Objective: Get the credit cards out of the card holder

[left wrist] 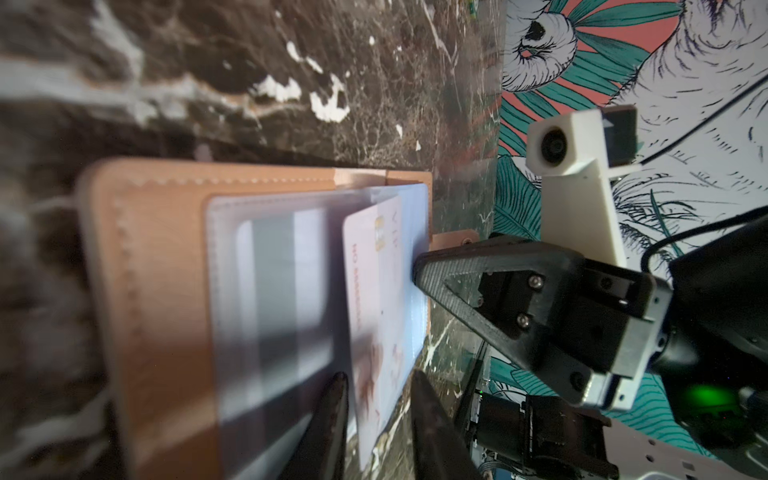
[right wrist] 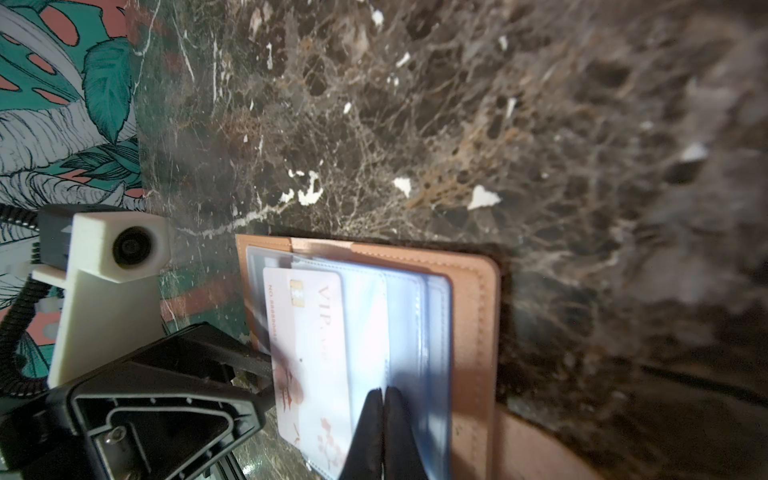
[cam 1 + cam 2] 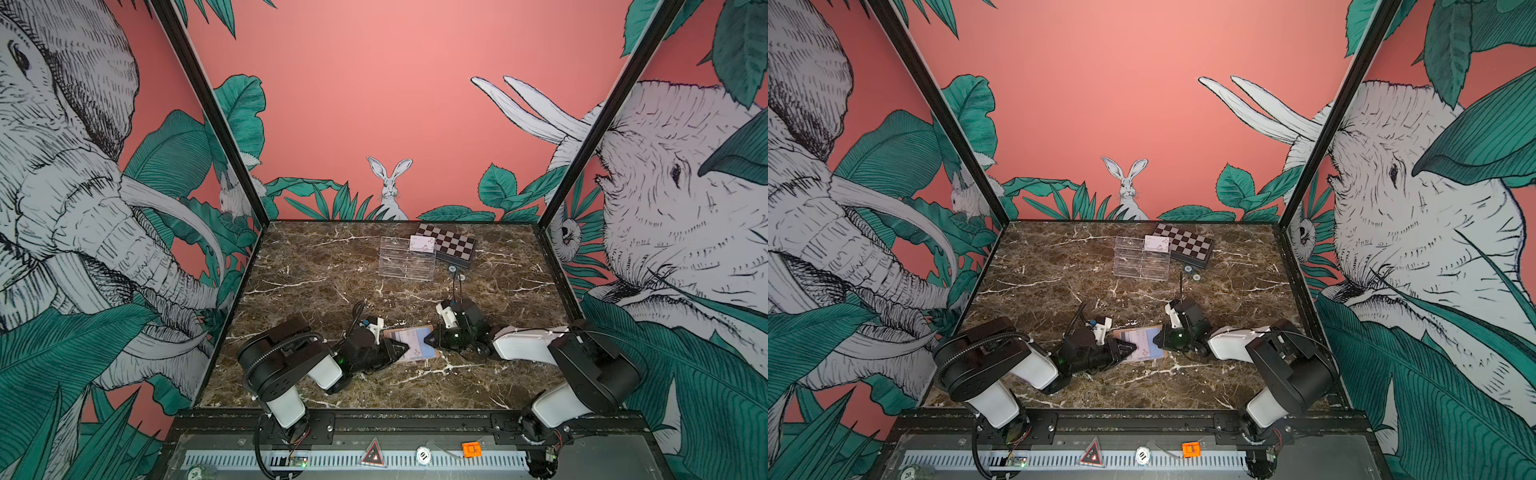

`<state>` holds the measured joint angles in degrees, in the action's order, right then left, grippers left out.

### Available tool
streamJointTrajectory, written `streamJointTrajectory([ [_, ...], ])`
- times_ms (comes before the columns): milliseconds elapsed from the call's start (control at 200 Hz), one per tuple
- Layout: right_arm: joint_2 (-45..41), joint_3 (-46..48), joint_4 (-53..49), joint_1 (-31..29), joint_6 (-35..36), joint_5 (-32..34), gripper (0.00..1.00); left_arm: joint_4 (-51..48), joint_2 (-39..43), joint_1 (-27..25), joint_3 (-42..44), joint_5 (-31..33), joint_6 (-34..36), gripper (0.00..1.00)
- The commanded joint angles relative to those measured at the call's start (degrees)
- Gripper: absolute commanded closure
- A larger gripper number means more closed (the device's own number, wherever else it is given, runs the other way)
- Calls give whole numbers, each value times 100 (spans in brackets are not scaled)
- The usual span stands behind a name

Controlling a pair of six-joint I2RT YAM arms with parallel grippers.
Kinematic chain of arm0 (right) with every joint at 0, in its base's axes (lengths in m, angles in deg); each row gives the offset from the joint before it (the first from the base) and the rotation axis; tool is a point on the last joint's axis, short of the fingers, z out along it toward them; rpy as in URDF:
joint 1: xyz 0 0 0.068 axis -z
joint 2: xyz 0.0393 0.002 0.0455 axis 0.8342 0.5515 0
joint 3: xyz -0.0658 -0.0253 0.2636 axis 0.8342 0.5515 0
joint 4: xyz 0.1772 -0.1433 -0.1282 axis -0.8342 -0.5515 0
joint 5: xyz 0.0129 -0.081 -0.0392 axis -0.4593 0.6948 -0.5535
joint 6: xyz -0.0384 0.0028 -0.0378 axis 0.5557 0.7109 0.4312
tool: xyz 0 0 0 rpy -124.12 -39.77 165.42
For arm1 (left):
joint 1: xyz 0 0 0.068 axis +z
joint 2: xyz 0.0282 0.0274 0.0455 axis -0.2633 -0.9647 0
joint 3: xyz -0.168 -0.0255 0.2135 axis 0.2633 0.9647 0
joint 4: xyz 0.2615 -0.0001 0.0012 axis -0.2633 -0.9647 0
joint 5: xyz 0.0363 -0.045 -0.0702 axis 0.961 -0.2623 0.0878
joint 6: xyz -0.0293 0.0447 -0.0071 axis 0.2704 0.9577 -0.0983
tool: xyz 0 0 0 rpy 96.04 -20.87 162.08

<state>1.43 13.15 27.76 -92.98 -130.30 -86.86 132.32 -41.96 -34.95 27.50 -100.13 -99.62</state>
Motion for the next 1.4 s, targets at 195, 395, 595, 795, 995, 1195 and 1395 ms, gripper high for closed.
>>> streamJointTrajectory([
  [195, 68, 3, -201, -51, 72, 87, 100, 150, -387, -23, -48, -38, -23, 74],
  [395, 78, -16, -184, -68, 64, 78, 100, 216, -516, -24, -93, -74, -16, 82],
  [595, 64, -24, -213, -73, 73, 79, 100, 221, -377, -23, 8, 66, -18, 94],
  [795, 37, -35, -252, -73, 80, 91, 100, -219, 161, 66, 137, 146, 129, 100],
  [995, 5, -64, -309, -73, 92, 106, 100, -1300, 980, 157, -53, 37, 431, 100],
  [1195, -28, -141, -387, -73, 112, 112, 100, -2472, 1963, 304, -91, 136, 709, 100],
  [1395, -211, -296, -590, -75, 132, 157, 100, -3467, 3064, 550, -88, 167, 911, 100],
])
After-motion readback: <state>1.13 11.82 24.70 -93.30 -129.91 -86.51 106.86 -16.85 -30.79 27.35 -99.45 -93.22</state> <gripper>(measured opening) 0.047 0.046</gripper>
